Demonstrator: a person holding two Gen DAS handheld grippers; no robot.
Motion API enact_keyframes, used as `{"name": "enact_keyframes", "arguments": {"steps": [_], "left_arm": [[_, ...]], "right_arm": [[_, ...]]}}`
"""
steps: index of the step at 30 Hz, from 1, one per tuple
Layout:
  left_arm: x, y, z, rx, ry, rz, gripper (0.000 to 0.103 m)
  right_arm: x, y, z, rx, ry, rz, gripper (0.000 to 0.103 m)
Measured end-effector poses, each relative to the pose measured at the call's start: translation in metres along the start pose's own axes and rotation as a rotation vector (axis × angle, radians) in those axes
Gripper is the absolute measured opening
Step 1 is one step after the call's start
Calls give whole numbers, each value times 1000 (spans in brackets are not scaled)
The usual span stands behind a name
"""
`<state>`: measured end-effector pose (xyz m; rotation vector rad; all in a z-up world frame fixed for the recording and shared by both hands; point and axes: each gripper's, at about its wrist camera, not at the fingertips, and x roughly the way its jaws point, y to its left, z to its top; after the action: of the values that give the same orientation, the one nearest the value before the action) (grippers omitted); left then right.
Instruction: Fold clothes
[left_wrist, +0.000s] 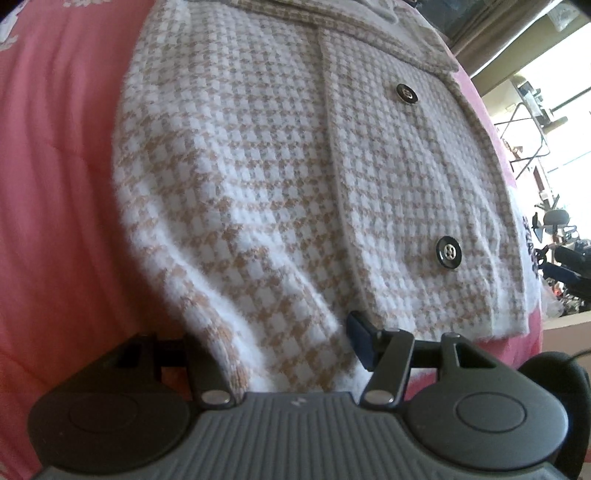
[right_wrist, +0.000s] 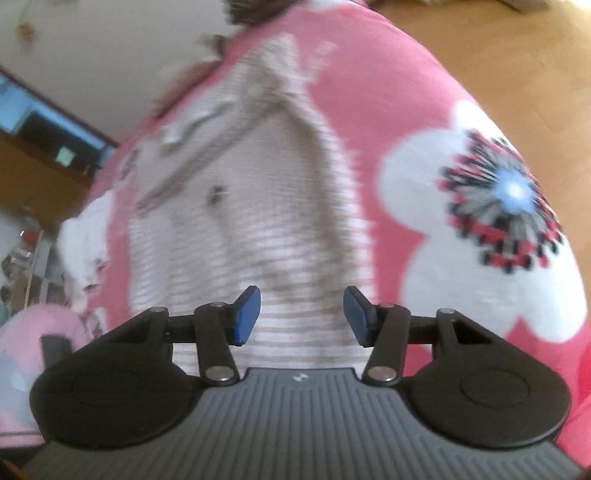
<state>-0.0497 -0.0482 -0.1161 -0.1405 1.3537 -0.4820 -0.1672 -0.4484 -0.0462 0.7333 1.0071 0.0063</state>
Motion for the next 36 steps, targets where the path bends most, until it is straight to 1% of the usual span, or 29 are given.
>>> {"name": "enact_keyframes", "arguments": {"steps": [2,4,5,7,9,12,13,16,18,20,22,27,29,36], "left_arm": [[5,-8,3,13,6,14,62],[7,-13,2,24,5,29,65],[8,-15,2,28,2,36,66],[10,-22,1,35,-7,56,66],[10,-23,0,41,-12,67,66],[11,-23,1,27,-19,64,65],[8,-19,-3,23,-23,60,65],[6,-17,-6,11,-31,50,64],[4,-15,-7,5,-36,41,64],[1,-8,-8,-19,-40,10,64],[-2,-1,-9,-43,-44,-21,64],[-7,22,-8,-105,-41,-135,65],[-8,29,-8,-125,-38,-167,65],[-11,31,-7,-129,-44,-213,67]], "right_arm": [[11,-16,4,50,15,16,49],[30,-23,8,93,33,59,49],[40,-26,9,112,44,82,49],[53,-34,8,144,72,99,49],[62,-39,6,168,94,108,49],[68,-41,-2,200,127,156,49],[69,-41,-3,215,150,170,49],[76,-42,-15,283,262,222,48],[81,-39,-22,300,323,239,46],[83,-33,-24,286,339,243,46],[83,-31,-24,289,333,243,46],[79,-40,-24,345,312,257,43],[79,-43,-25,354,307,257,41],[83,-42,-24,339,320,257,39]]}}
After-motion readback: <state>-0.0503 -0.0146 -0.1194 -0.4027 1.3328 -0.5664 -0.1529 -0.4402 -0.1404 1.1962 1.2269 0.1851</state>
